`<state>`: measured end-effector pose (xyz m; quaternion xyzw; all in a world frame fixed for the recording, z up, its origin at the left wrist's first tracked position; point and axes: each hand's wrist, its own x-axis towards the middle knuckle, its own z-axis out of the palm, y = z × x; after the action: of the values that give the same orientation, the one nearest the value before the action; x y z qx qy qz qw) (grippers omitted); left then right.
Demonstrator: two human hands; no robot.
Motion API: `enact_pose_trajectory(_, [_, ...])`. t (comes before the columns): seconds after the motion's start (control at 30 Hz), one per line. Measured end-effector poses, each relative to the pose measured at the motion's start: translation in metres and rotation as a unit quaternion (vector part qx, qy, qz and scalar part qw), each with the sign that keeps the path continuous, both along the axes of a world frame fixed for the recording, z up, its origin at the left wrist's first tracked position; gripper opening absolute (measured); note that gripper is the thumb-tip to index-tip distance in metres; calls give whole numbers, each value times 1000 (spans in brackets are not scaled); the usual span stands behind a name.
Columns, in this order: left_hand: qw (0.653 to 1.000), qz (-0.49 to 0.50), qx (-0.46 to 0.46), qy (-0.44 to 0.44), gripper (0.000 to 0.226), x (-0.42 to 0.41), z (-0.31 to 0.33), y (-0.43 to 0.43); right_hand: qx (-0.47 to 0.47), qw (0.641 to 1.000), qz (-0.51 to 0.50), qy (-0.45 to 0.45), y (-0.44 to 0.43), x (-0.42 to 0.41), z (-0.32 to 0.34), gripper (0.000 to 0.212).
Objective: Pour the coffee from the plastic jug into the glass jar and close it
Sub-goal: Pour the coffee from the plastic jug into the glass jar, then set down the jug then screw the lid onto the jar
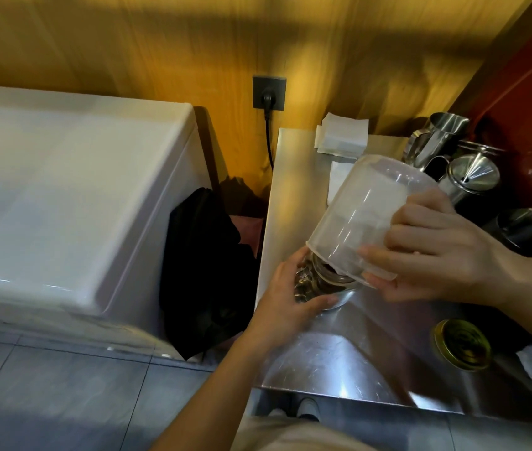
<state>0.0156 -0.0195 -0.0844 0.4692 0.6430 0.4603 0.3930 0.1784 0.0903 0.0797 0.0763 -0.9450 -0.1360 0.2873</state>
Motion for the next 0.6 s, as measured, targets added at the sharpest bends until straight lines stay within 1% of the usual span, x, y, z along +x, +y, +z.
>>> enact_pose_trajectory(0.03, [1000,1,-1,-6,83,0,0,-1,-27,999,-21,24,1,1,-1,15])
enact_pose_trajectory(0.1, [1000,2,1,-20,84,0,2,-3,-95,987,-91,88,4,6,-3,22])
enact_pose_trajectory(0.17, [1000,-1,2,-26,85,1,3,-4,-192,954,-169,156,7,12,-8,37])
enact_pose_trajectory(0.2, [1000,-3,1,-30,85,1,3,-5,-248,930,-194,188,8,15,-12,41])
enact_pose_trajectory(0.27, [999,-9,-1,-43,85,0,4,-5,-341,877,-236,244,11,21,-21,39])
enact_pose_trajectory(0.37, [999,-10,-5,-35,84,-1,4,-6,-422,806,-294,294,17,29,-39,34])
enact_pose_trajectory(0.47, [999,-6,-10,-37,85,-1,4,-6,-536,719,-269,352,17,28,-55,19])
enact_pose_trajectory(0.53, [999,-6,-14,-34,86,-1,5,-5,-584,670,-247,387,18,28,-66,24])
enact_pose_trajectory(0.6, [1000,-8,-13,-25,86,-1,6,-5,-615,619,-252,419,18,28,-79,30])
